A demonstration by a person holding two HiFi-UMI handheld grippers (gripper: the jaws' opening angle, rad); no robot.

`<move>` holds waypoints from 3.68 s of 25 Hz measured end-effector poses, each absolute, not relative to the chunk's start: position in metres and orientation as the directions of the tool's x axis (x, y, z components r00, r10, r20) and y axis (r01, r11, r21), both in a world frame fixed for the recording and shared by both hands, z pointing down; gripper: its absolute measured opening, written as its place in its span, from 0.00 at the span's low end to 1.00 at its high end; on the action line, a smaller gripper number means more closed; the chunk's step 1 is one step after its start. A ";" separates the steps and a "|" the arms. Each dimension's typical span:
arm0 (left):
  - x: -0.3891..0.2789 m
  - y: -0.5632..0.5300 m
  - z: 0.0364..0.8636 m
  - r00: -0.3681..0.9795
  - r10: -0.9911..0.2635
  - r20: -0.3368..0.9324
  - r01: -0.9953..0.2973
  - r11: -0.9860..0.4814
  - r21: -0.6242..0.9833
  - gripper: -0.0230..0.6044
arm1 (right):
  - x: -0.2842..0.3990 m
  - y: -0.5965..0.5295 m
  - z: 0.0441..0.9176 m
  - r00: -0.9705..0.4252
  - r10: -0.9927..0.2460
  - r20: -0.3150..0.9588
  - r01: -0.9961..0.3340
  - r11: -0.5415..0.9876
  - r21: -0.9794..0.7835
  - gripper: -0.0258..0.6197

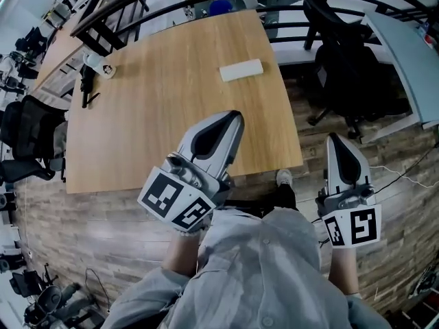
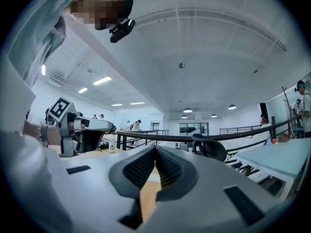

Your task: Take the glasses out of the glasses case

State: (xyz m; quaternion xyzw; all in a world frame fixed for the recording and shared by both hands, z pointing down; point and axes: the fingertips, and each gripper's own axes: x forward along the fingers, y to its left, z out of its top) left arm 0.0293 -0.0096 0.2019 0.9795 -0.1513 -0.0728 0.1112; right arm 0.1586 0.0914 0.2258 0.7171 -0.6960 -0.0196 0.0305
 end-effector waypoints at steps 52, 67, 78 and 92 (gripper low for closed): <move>0.078 -0.195 0.346 0.772 -0.612 0.172 -0.630 -0.703 0.330 0.04 | 0.209 -0.161 0.354 -0.413 -0.849 0.328 -0.838 0.496 0.229 0.04; 0.078 -0.252 0.422 0.762 -0.572 0.304 -0.648 -0.681 0.342 0.04 | 0.185 -0.235 0.417 -0.443 -0.753 0.486 -0.705 0.627 0.330 0.25; 0.088 -0.275 0.485 0.749 -0.509 0.424 -0.655 -0.664 0.362 0.04 | 0.172 -0.265 0.481 -0.408 -0.627 0.664 -0.486 0.765 0.423 0.36; 0.091 -0.281 0.541 0.704 -0.441 0.557 -0.686 -0.626 0.371 0.04 | 0.162 -0.275 0.539 -0.376 -0.522 0.766 -0.345 0.846 0.406 0.38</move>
